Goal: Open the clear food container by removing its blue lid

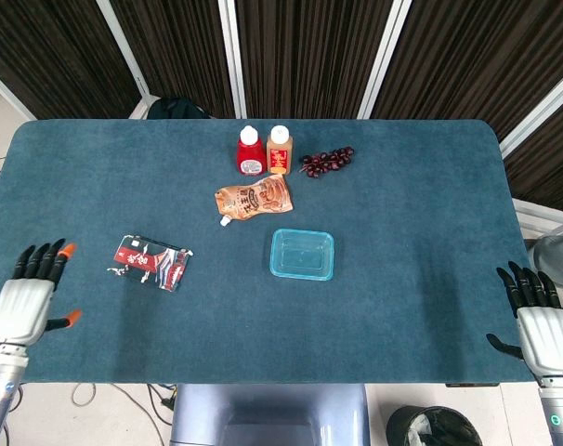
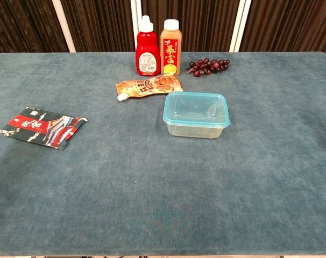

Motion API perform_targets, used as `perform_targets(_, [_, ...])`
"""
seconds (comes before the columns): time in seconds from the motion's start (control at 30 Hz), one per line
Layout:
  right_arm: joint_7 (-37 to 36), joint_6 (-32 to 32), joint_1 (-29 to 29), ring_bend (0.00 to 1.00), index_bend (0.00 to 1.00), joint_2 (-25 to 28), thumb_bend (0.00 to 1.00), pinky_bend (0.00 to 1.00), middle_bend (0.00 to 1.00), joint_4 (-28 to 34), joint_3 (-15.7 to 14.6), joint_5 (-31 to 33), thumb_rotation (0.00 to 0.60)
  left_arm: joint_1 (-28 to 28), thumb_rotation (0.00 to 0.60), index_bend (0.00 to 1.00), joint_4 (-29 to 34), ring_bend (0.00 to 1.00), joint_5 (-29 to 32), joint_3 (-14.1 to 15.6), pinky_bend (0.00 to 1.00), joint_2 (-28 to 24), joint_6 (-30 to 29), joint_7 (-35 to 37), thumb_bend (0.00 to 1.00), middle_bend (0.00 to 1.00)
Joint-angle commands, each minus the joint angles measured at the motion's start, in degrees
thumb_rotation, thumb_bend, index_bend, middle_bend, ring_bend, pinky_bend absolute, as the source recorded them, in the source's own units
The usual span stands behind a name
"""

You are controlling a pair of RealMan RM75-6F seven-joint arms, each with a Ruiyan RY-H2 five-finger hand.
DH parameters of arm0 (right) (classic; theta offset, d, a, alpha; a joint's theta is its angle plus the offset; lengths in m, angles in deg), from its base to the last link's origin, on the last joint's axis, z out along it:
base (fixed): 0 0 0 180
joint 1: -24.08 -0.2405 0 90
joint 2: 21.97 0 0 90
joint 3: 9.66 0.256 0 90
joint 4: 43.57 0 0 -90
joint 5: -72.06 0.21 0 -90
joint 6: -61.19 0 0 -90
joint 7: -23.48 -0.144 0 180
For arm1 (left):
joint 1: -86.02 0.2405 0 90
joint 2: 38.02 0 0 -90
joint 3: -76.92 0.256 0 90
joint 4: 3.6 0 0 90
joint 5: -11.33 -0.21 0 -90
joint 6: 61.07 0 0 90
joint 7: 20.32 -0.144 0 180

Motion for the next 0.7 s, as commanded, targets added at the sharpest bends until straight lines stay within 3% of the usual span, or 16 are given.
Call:
perform_targets(0.03, [0.50, -0.09, -0.01, 0.00, 0.00, -0.31, 0.19, 0.00, 0.00, 0.09, -0.10, 0.01, 0.600, -4.88, 0.600, 0.00, 4.79, 0.00, 5.11, -3.28, 0.01, 1.05, 5.53, -4.62, 0.00, 0.00])
perform_targets(0.2, [0.56, -0.19, 0.04, 0.00, 0.00, -0.43, 0.19, 0.00, 0.00, 0.20, -0.16, 0.12, 0.600, -11.80, 0.600, 0.00, 8.20, 0.00, 14.39, -7.05, 0.01, 4.04, 11.74, -12.79, 0.00, 0.00])
perform_targets(0.33, [0.15, -1.00, -0.03, 0.00, 0.00, -0.46, 0.19, 0.00, 0.00, 0.65, 0.05, 1.34, 0.600, -20.21, 0.600, 0.00, 8.42, 0.00, 26.08, -10.44, 0.01, 8.94, 16.17, -21.98, 0.00, 0.00])
perform_targets(0.7, [-0.58, -2.27, -0.34, 0.00, 0.00, -0.36, 0.19, 0.00, 0.00, 1.38, 0.43, 2.84, 0.600, -37.78, 0.600, 0.00, 2.76, 0.00, 49.22, -14.29, 0.00, 22.41, 13.89, -37.11, 0.00, 0.00])
